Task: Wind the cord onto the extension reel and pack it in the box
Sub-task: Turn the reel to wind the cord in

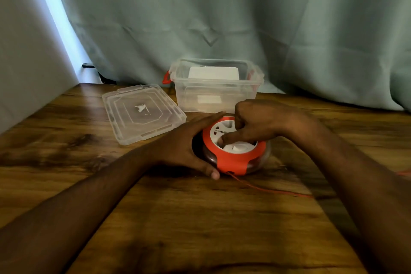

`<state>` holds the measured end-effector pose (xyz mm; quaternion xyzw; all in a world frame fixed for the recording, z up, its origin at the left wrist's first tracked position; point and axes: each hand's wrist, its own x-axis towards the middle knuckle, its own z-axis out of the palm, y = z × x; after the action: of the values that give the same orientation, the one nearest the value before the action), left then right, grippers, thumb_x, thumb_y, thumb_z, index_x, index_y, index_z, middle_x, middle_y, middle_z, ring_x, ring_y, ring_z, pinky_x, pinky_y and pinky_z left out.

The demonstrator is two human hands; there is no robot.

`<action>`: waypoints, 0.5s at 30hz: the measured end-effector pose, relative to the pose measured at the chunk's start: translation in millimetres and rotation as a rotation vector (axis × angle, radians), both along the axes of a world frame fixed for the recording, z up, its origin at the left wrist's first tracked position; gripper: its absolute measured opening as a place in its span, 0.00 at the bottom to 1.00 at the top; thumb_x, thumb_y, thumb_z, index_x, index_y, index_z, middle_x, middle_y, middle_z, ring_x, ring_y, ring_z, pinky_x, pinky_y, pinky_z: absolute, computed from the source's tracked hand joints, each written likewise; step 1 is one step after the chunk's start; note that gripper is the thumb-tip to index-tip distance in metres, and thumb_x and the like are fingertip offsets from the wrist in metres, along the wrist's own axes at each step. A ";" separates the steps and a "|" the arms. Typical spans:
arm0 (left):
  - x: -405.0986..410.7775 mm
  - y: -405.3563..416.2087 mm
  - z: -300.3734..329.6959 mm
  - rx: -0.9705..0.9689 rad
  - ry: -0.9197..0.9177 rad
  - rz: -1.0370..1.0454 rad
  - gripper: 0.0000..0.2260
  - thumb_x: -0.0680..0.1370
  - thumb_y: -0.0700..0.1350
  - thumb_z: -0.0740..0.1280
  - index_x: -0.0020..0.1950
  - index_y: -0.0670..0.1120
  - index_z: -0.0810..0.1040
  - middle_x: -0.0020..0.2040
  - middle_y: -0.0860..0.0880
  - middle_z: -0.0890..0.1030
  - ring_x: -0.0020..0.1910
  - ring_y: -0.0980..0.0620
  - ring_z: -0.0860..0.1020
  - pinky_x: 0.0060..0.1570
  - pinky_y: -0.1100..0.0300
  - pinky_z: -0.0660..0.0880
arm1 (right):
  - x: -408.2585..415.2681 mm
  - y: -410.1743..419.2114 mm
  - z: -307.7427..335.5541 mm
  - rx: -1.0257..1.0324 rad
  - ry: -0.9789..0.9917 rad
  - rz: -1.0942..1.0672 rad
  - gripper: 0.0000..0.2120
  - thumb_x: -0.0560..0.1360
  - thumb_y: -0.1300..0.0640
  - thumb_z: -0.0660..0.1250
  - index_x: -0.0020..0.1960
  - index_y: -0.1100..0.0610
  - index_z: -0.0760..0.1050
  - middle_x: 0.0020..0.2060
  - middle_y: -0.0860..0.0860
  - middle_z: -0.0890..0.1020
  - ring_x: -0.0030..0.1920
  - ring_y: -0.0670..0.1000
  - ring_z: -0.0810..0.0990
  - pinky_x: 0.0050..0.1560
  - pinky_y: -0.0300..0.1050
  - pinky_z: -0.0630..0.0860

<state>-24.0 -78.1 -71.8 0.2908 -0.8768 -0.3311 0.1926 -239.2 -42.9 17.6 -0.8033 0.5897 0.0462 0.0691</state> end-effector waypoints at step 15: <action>4.3 -4.5 -2.0 0.048 0.049 0.069 0.58 0.59 0.59 0.85 0.81 0.67 0.53 0.79 0.63 0.63 0.76 0.62 0.64 0.74 0.59 0.68 | -26.6 -14.4 10.8 0.197 -0.086 0.089 0.28 0.73 0.54 0.77 0.71 0.43 0.75 0.56 0.38 0.77 0.51 0.39 0.78 0.47 0.32 0.74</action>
<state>-19.8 -82.6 -73.9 0.3171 -0.8530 -0.3524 0.2183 -265.8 -57.3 28.5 -0.8192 0.5426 0.0726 0.1707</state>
